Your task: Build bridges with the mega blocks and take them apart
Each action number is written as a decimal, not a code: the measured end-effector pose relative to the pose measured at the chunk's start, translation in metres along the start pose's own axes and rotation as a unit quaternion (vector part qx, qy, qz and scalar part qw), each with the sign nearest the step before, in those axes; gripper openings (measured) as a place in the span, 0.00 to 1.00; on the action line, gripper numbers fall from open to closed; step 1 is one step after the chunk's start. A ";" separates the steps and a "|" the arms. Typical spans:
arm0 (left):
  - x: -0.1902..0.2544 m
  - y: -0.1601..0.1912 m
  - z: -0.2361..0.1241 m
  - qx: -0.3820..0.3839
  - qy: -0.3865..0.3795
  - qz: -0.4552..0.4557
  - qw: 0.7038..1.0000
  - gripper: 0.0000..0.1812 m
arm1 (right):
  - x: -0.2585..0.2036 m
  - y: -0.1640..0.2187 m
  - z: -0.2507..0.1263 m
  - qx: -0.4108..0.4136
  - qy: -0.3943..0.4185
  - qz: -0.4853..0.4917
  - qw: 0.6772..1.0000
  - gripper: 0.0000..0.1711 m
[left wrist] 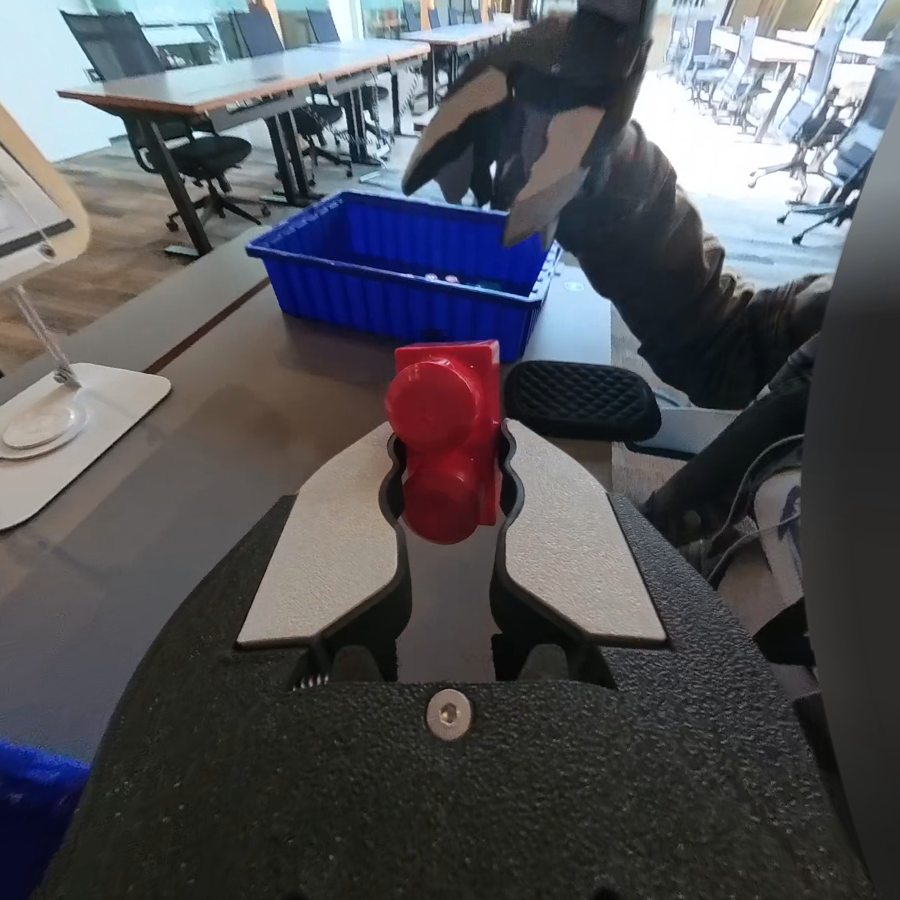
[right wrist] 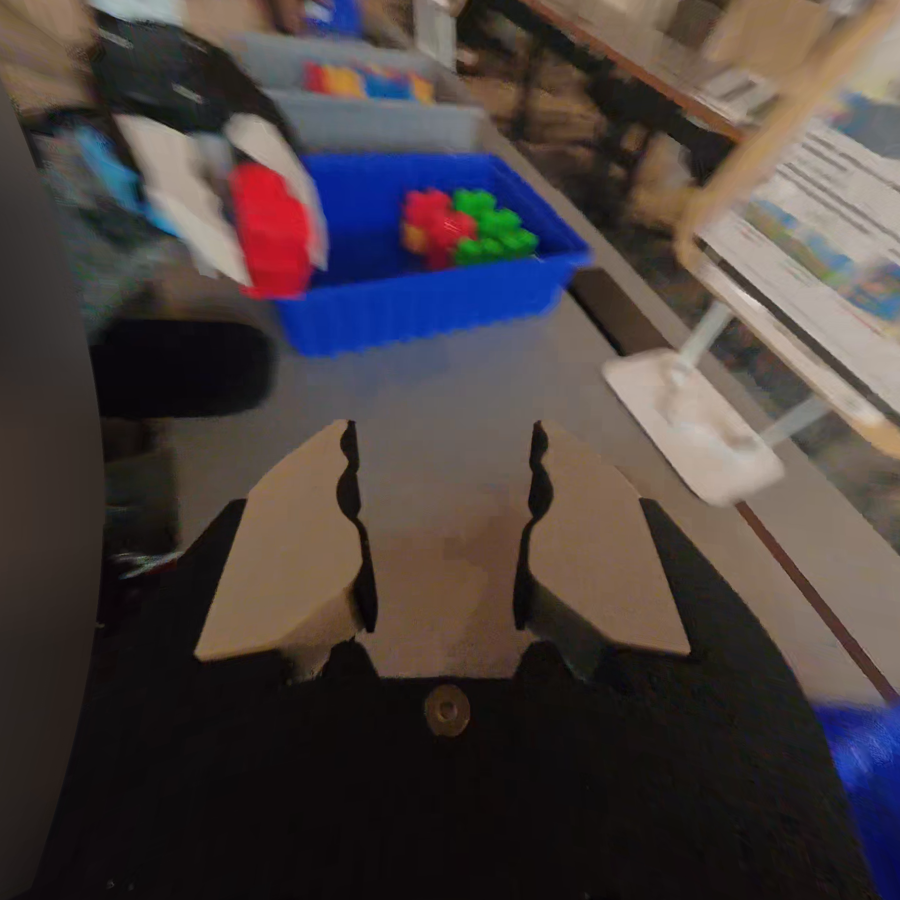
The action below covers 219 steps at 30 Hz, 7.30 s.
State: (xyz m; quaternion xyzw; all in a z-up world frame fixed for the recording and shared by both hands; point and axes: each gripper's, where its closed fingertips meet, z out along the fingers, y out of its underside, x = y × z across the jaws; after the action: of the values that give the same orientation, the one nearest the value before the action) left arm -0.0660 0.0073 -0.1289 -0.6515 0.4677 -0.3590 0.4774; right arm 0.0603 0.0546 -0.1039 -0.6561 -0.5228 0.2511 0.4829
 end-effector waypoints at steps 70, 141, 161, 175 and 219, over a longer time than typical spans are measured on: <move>-0.051 0.046 -0.106 -0.002 -0.259 -0.017 0.966 0.38 | 0.263 0.315 -0.179 -0.229 0.394 0.325 0.829 0.35; -0.033 -0.039 -0.093 0.230 -0.067 -0.110 0.965 0.20 | -0.078 -0.053 0.056 0.191 -0.117 0.093 0.970 0.44; 0.037 -0.049 -0.046 0.286 0.034 -0.078 0.955 0.19 | -0.126 -0.092 0.077 0.275 -0.250 0.125 0.920 0.21; 0.024 -0.061 -0.129 0.353 -0.049 -0.032 0.934 0.20 | -0.082 -0.063 0.034 0.300 -0.202 0.146 0.921 0.21; -0.023 -0.004 -0.095 0.086 -0.261 -0.006 0.961 0.20 | 0.162 0.336 -0.207 -0.514 0.209 0.392 0.734 0.26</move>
State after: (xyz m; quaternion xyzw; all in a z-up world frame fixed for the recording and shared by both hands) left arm -0.1589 0.0026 -0.0982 -0.6817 0.2900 -0.2181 0.6353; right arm 0.4355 0.1329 -0.2921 -0.9870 -0.1551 -0.0321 0.0283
